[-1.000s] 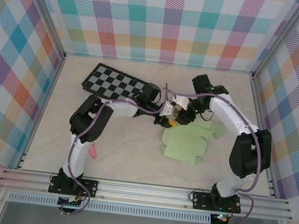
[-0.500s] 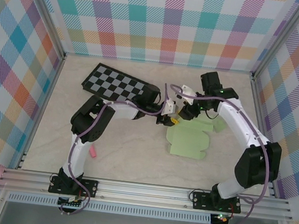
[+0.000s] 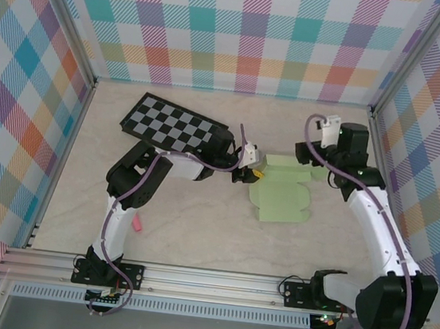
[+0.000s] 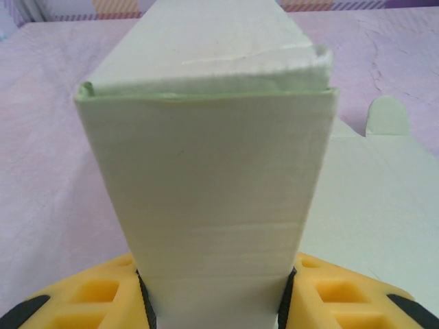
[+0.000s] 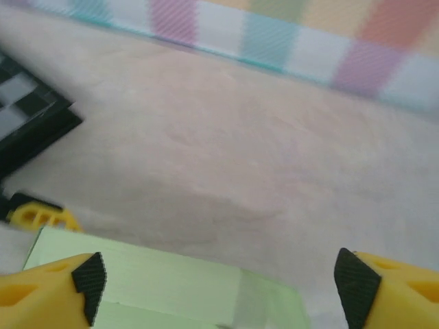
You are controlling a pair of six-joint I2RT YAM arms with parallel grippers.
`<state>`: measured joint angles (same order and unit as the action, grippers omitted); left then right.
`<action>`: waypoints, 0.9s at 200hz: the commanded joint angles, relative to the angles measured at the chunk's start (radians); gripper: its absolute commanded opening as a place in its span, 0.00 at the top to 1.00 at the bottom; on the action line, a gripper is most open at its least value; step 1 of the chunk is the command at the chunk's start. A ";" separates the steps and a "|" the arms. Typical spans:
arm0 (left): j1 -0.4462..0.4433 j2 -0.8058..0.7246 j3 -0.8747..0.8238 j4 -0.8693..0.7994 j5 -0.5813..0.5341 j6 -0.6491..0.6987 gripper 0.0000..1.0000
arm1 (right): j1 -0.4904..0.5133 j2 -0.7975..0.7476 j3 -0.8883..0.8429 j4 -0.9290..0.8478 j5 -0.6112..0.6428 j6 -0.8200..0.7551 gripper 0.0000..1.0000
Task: Fold the paper box
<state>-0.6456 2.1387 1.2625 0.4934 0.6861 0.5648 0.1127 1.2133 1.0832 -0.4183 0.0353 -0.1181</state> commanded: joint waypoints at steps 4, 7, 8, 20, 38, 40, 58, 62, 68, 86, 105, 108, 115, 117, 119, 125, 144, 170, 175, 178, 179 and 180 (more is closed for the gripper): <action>-0.002 0.008 -0.034 0.095 -0.067 0.015 0.59 | -0.092 0.133 0.114 -0.188 -0.076 0.297 0.04; -0.003 0.009 -0.035 0.093 -0.073 0.021 0.59 | -0.096 0.146 0.122 -0.200 -0.097 0.299 0.06; -0.003 0.010 -0.035 0.092 -0.075 0.023 0.59 | -0.097 0.150 0.124 -0.203 -0.102 0.298 0.06; -0.005 0.023 -0.036 0.079 -0.084 0.055 0.59 | -0.099 0.193 0.151 -0.244 -0.165 0.304 0.13; -0.018 0.031 -0.051 0.091 -0.105 0.121 0.59 | -0.098 0.253 0.224 -0.335 -0.257 0.379 0.28; -0.018 0.032 -0.051 0.087 -0.107 0.126 0.59 | -0.098 0.262 0.234 -0.350 -0.271 0.394 0.29; -0.032 0.031 -0.037 0.050 -0.127 0.142 0.59 | -0.095 0.334 0.301 -0.443 -0.463 0.551 0.41; -0.034 0.031 -0.037 0.044 -0.135 0.147 0.59 | -0.092 0.345 0.303 -0.443 -0.510 0.576 0.44; -0.040 0.030 -0.041 0.038 -0.151 0.161 0.59 | -0.084 0.355 0.305 -0.443 -0.542 0.602 0.53; -0.053 0.032 -0.067 0.071 -0.191 0.197 0.59 | -0.002 0.376 0.343 -0.483 -0.408 0.572 0.59; -0.052 0.048 -0.063 0.103 -0.224 0.198 0.58 | 0.059 0.451 0.428 -0.572 -0.329 0.513 0.61; -0.052 0.050 -0.058 0.100 -0.228 0.198 0.58 | 0.066 0.462 0.439 -0.580 -0.328 0.507 0.62; -0.052 0.057 -0.044 0.089 -0.237 0.198 0.58 | 0.081 0.486 0.458 -0.589 -0.323 0.498 0.65; -0.052 0.058 -0.041 0.084 -0.238 0.198 0.58 | 0.085 0.492 0.461 -0.590 -0.322 0.496 0.67; -0.052 0.060 -0.037 0.081 -0.239 0.198 0.58 | 0.088 0.497 0.466 -0.591 -0.321 0.495 0.68; -0.052 0.064 -0.028 0.076 -0.243 0.199 0.58 | 0.098 0.515 0.477 -0.590 -0.323 0.491 0.69; -0.051 0.079 -0.005 0.069 -0.252 0.201 0.58 | 0.113 0.576 0.498 -0.579 -0.348 0.484 0.74; -0.042 0.097 0.053 -0.009 -0.220 0.211 0.57 | 0.117 0.662 0.540 -0.571 -0.375 0.475 0.80; -0.039 0.100 0.064 -0.023 -0.214 0.214 0.57 | 0.117 0.675 0.551 -0.568 -0.378 0.480 0.81; -0.037 0.103 0.072 -0.031 -0.209 0.214 0.57 | 0.118 0.683 0.557 -0.568 -0.381 0.481 0.81; -0.037 0.104 0.074 -0.034 -0.208 0.214 0.57 | 0.118 0.685 0.559 -0.567 -0.382 0.481 0.81; -0.037 0.105 0.076 -0.038 -0.206 0.214 0.57 | 0.118 0.689 0.561 -0.567 -0.384 0.482 0.81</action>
<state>-0.6922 2.2139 1.2774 0.5503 0.4629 0.7494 0.2291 1.8473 1.5879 -0.9596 -0.3126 0.3729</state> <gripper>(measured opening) 0.429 0.206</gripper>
